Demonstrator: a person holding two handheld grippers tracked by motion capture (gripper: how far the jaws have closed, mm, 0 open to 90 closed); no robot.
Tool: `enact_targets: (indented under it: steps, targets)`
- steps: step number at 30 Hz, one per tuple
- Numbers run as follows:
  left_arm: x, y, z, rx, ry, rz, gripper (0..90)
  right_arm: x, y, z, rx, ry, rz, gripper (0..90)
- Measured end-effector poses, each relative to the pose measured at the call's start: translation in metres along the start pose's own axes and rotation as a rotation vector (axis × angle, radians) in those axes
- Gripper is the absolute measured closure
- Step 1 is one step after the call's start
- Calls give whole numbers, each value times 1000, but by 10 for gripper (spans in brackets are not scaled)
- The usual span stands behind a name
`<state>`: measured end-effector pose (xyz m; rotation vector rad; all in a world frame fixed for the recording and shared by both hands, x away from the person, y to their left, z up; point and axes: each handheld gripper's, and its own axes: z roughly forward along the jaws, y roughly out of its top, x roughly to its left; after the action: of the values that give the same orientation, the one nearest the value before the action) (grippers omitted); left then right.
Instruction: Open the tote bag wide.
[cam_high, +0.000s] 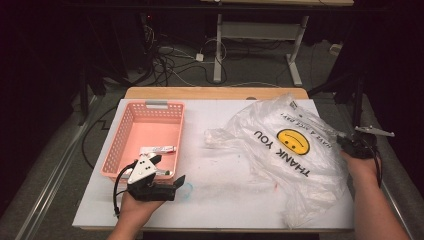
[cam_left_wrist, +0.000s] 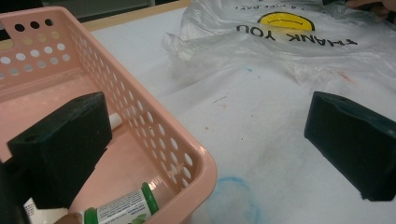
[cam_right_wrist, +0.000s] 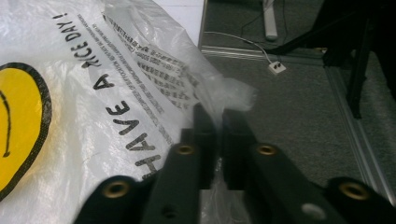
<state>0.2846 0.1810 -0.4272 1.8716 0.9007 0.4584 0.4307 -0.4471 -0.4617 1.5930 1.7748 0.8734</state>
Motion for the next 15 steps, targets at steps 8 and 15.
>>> enact_targets:
  steps: [8, 15]
  targets:
    - [-1, 0, -1, -3, -2, 5, 3, 3, 7, -53, -100, 41, -33, 486]
    - [-3, 0, 0, -3, -8, 7, 3, 35, -17, -114, -154, 123, -120, 489]
